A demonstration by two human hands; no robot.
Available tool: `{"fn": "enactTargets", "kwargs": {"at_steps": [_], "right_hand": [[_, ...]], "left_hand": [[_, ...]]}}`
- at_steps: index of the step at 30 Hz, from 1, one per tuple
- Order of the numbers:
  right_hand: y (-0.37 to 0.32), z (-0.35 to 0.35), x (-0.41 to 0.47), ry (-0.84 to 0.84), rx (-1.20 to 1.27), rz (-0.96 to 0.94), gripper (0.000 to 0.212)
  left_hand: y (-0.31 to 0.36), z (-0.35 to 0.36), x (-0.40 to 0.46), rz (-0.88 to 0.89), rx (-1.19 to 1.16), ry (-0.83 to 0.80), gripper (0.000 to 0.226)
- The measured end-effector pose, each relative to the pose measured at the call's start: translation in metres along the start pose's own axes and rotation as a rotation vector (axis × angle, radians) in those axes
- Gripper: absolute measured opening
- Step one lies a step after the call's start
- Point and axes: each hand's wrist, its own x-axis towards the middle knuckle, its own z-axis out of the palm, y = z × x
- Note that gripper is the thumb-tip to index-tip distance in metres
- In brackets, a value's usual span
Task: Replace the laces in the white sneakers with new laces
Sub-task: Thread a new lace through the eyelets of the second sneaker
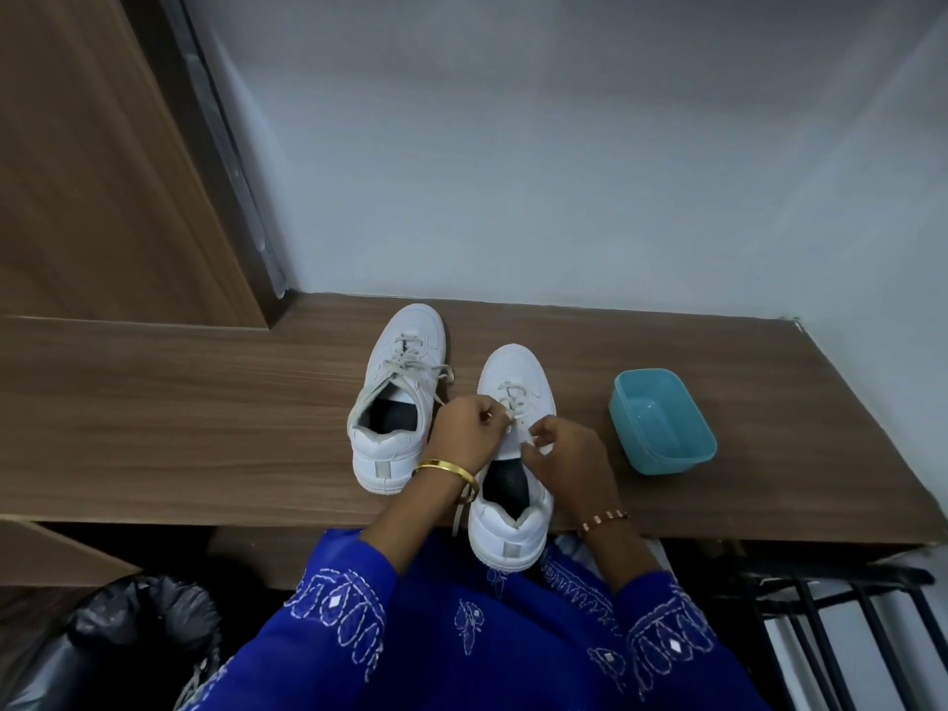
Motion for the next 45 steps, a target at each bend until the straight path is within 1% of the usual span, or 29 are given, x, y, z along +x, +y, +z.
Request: {"fn": "enactTargets", "kwargs": {"at_steps": [2, 5, 7, 9, 12, 15, 18, 20, 25, 27, 30, 32, 35, 36, 39, 42, 43, 45], "right_hand": [[0.004, -0.002, 0.004, 0.016, 0.023, 0.025, 0.014], [0.01, -0.005, 0.006, 0.0, 0.111, 0.105, 0.011], [0.013, -0.005, 0.006, 0.007, 0.141, 0.117, 0.01], [0.013, -0.004, 0.006, 0.006, 0.135, 0.112, 0.011], [0.013, -0.003, 0.005, -0.001, 0.144, 0.109, 0.011], [0.015, -0.003, 0.005, -0.002, 0.153, 0.105, 0.012], [0.016, -0.002, 0.004, 0.003, 0.147, 0.089, 0.011], [0.017, -0.002, 0.005, 0.003, 0.134, 0.088, 0.011], [0.019, -0.001, 0.006, 0.01, 0.144, 0.091, 0.01], [0.019, 0.0, 0.006, 0.017, 0.162, 0.098, 0.011], [0.019, 0.0, 0.006, 0.012, 0.18, 0.104, 0.011], [0.019, 0.0, 0.006, 0.006, 0.178, 0.106, 0.01], [0.018, 0.0, 0.007, 0.004, 0.161, 0.095, 0.009], [0.018, 0.0, 0.008, 0.003, 0.154, 0.091, 0.009], [0.018, -0.001, 0.008, -0.011, 0.146, 0.088, 0.01], [0.02, -0.002, 0.009, -0.043, 0.166, 0.087, 0.007], [0.023, -0.003, 0.009, -0.066, 0.237, 0.108, 0.005], [0.025, -0.008, 0.01, -0.127, 0.502, 0.196, 0.004]], "left_hand": [[-0.001, 0.003, 0.0, 0.025, 0.004, -0.016, 0.02], [-0.003, 0.007, 0.0, 0.098, 0.079, -0.044, 0.02], [-0.004, 0.01, 0.002, 0.144, 0.159, -0.066, 0.02], [-0.003, 0.014, 0.004, 0.18, 0.298, -0.069, 0.023], [0.002, 0.021, 0.004, 0.23, 0.524, -0.008, 0.026], [0.007, 0.027, 0.006, 0.216, 0.602, 0.056, 0.027], [0.007, 0.028, 0.011, 0.192, 0.597, 0.068, 0.028], [0.007, 0.027, 0.012, 0.159, 0.532, 0.08, 0.028], [0.002, 0.031, 0.013, -0.037, 0.196, 0.087, 0.023], [0.0, 0.033, 0.011, -0.114, 0.07, 0.061, 0.03], [0.001, 0.031, 0.012, -0.188, -0.001, 0.013, 0.041], [0.002, 0.032, 0.015, -0.248, -0.033, 0.016, 0.044], [-0.001, 0.036, 0.019, -0.358, -0.147, 0.057, 0.045], [-0.001, 0.038, 0.019, -0.354, -0.151, 0.054, 0.043], [-0.001, 0.041, 0.018, -0.256, -0.076, 0.012, 0.022], [-0.004, 0.04, 0.018, -0.174, 0.04, 0.022, 0.014], [-0.004, 0.04, 0.017, -0.149, 0.101, 0.042, 0.013], [-0.004, 0.039, 0.016, -0.088, 0.241, 0.087, 0.015]]}}
